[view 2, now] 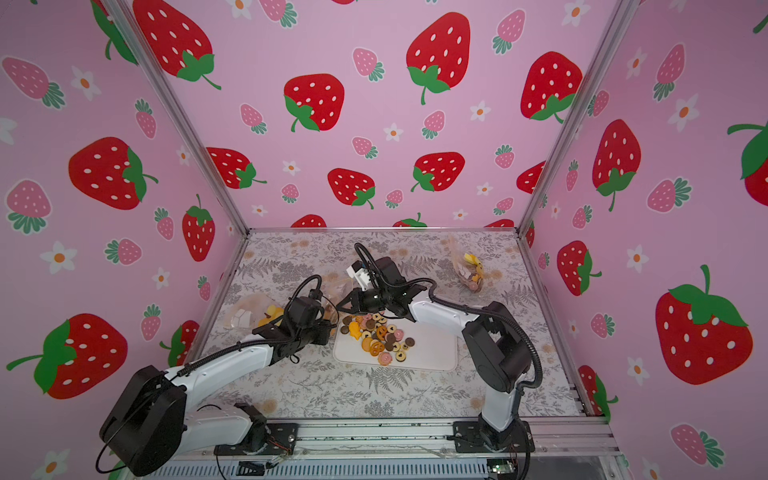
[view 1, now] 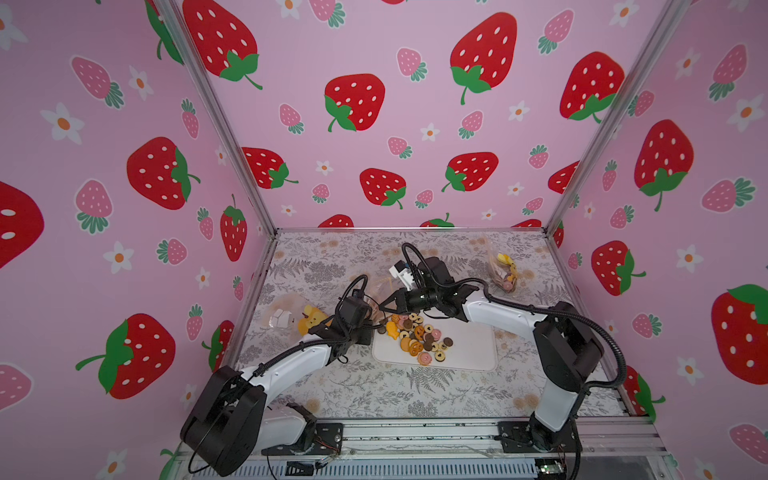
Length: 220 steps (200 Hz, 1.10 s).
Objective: Pour cookies out of the ziploc bag
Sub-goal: 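Pour the cookies out of the ziploc bag onto the tray.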
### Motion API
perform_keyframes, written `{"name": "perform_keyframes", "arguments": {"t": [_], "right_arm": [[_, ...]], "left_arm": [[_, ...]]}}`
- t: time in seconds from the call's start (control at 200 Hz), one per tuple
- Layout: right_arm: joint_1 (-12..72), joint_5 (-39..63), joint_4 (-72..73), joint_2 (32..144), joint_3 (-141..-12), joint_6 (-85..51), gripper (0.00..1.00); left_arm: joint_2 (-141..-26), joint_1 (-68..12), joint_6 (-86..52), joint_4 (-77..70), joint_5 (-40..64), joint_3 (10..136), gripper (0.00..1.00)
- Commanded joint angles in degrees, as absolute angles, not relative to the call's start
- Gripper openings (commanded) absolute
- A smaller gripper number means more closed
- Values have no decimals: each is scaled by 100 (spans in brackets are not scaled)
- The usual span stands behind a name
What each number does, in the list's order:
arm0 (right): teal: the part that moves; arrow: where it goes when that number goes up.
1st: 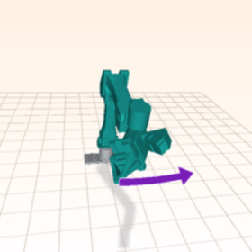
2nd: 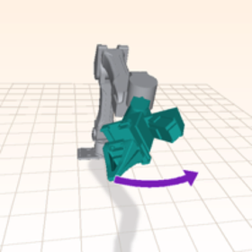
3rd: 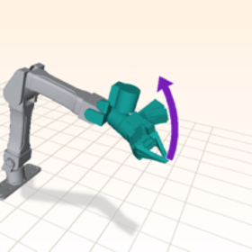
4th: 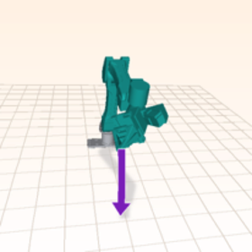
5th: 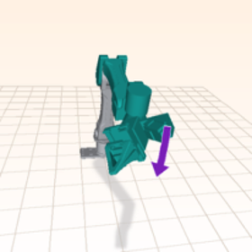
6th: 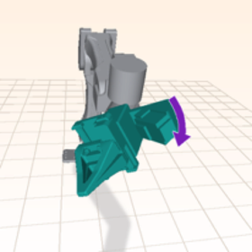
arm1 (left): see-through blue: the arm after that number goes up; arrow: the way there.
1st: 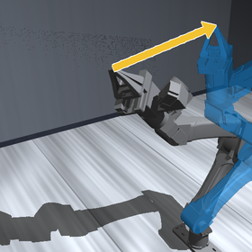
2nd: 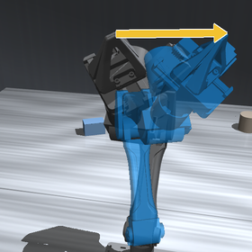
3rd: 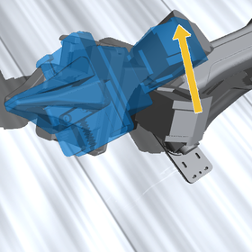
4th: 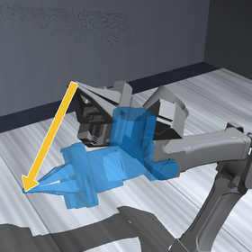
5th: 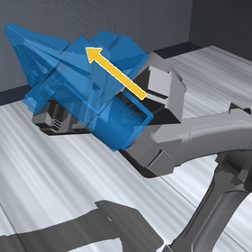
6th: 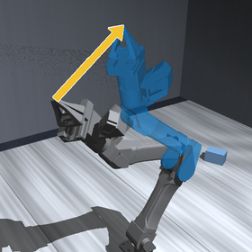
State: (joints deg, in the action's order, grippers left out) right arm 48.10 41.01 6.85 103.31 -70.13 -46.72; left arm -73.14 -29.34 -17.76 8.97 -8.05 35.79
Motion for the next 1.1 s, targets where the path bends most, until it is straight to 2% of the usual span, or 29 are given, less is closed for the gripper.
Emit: {"name": "perform_keyframes", "arguments": {"t": [0.0,0.07,0.21,0.335,0.37,0.725,1.096], "right_arm": [[4764,4218,907,10055,-7092,-4763,0],[4764,4219,913,10038,-7083,-4773,0],[4765,4218,905,10003,-7093,-4789,0],[4764,4207,879,9962,-7118,-4794,0],[4764,4206,879,9958,-7119,-4798,0],[4764,4214,954,9872,-7068,-4895,0],[4773,4116,982,9536,-6628,-5009,0]], "left_arm": [[-7355,-2855,-1733,738,-758,3788,35],[-7398,-2807,-1740,740,-711,3801,24],[-7444,-2734,-1798,805,-599,3847,9],[-7360,-2716,-1843,969,-611,3887,7],[-7312,-2716,-1862,1020,-643,3893,0],[-6476,-2672,-1960,1984,-1077,4181,0],[-5735,-2689,-1778,3490,-940,4826,0]]}}
